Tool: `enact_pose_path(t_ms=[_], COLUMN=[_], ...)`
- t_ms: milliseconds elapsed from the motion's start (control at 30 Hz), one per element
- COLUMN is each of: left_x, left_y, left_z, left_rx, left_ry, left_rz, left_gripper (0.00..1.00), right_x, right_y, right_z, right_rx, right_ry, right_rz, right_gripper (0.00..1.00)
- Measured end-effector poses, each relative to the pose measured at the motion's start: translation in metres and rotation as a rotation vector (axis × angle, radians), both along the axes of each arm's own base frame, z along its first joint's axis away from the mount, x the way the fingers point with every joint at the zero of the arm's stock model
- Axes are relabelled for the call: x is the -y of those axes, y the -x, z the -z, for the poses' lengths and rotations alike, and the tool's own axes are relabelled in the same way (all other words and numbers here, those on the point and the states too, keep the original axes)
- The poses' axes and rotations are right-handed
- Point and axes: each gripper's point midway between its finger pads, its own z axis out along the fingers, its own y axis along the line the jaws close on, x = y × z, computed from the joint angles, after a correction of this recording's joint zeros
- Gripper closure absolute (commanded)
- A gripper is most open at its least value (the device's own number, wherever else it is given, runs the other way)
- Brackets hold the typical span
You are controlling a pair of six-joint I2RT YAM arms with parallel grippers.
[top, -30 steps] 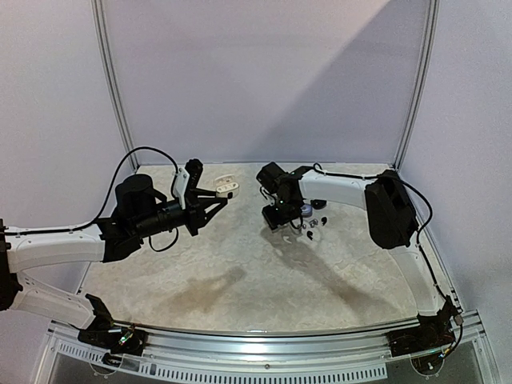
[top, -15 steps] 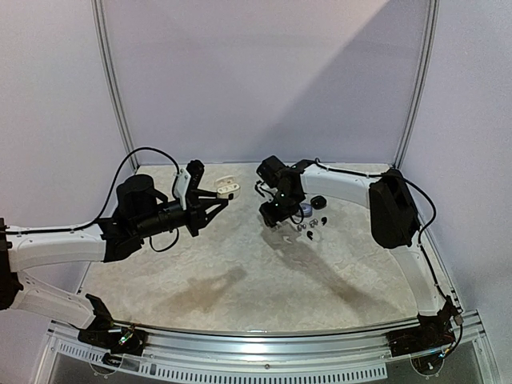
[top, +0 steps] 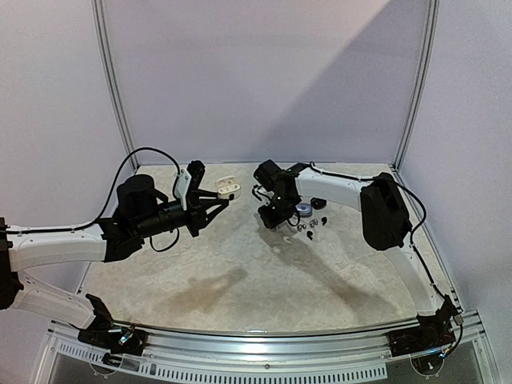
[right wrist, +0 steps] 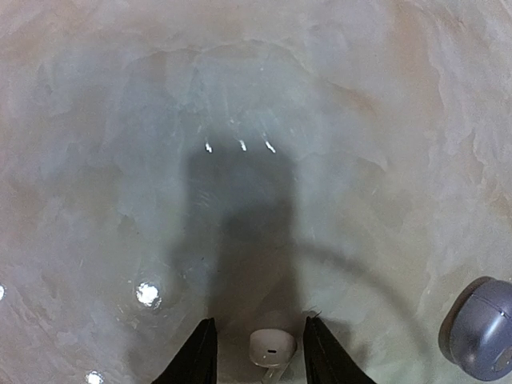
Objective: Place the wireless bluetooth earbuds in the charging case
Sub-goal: Pick up the right earbud from the center of the board.
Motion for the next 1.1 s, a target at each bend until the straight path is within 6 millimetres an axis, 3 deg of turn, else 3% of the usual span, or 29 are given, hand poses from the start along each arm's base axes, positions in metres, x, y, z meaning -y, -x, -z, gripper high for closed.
enact_pose_path(t_ms=[267,500,700,767,867,933,1000,1100], left_x=[0.001,0.001,0.001,0.001,0.001,0.002,0.002,0.003], left_y=[0.0,0.0,-0.002,-0.004,-0.007,-0.008,-0.009,-0.007], left_z=[0.001,0.001,-0.001,-0.006,-0.017,-0.026,-0.036,-0.047], left_rx=[0.001,0.003,0.021,0.059,0.123,0.174,0.222,0.279], left_ry=[-0.004,-0.006,-0.003,0.002,0.014,0.028,0.039,0.055], left_rz=[0.003,0.005,0.0,-0.009,-0.017,-0.026,-0.038,-0.048], left_gripper=[1.0,1.0,1.0,1.0,1.0,1.0,1.0,1.0], right_x=[0.0,0.001,0.001,0.002,0.005,0.007,0.008,0.011], right_y=[0.0,0.0,-0.001,-0.001,0.005,0.014,0.025,0.047], right_z=[0.0,0.0,-0.003,-0.015,-0.048,-0.095,-0.158,-0.274], right_rx=[0.002,0.009,0.014,0.027,0.075,0.151,0.271,0.525], right_ry=[0.006,0.015,0.019,0.01,-0.053,-0.15,-0.286,-0.548], right_rz=[-0.019,-0.035,-0.051,-0.054,-0.073,-0.096,-0.121,-0.168], right_gripper=[0.72,1.0,1.0,1.0,1.0,1.0,1.0,1.0])
